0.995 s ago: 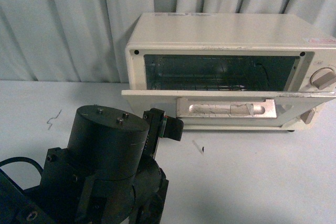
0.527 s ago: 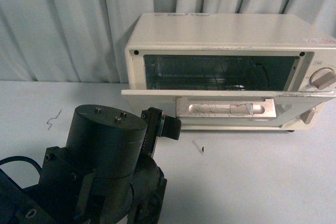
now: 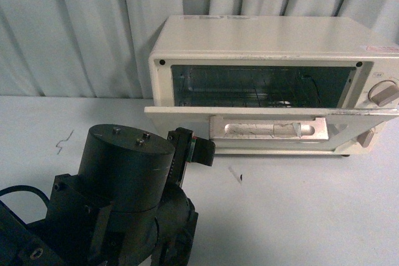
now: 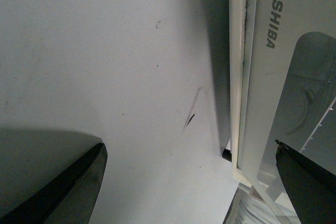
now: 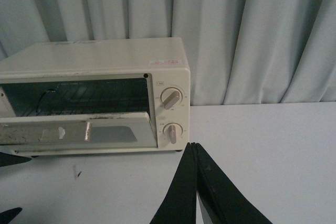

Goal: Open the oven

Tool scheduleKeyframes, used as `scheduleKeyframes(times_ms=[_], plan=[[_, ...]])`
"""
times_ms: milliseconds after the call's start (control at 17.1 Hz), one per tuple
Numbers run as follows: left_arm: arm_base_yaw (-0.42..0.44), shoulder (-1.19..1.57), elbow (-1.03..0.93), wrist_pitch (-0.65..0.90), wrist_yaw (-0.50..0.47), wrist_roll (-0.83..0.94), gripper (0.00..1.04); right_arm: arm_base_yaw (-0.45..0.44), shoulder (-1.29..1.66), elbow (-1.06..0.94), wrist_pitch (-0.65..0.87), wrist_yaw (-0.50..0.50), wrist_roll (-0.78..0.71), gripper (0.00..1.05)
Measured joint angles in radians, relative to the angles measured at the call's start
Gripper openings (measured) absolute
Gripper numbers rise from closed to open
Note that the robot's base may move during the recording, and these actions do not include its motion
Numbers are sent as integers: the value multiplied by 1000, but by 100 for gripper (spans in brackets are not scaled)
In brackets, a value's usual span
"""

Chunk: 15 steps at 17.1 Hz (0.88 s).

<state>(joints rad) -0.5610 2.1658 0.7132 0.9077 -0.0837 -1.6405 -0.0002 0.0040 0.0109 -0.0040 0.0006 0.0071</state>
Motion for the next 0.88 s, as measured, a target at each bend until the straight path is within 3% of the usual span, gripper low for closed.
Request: scheduleKeyframes(times_ms=[351,468,644,702,819,878], plan=[[0,0,0,0,0,0,98,0,0,0,0,0,0,2],[0,0,0,0,0,0,98,0,0,0,0,0,-2,66],[0,0,0,0,0,0,98,0,0,0,0,0,-2,95],[0,0,0,0,0,0,98,0,0,0,0,0,-1,100],[-2,1,0,10,-20,13,98,0,0,0,0,0,-2,98],[-31,20,-14,97,-202,110,98,0,0,0,0,0,-1,98]])
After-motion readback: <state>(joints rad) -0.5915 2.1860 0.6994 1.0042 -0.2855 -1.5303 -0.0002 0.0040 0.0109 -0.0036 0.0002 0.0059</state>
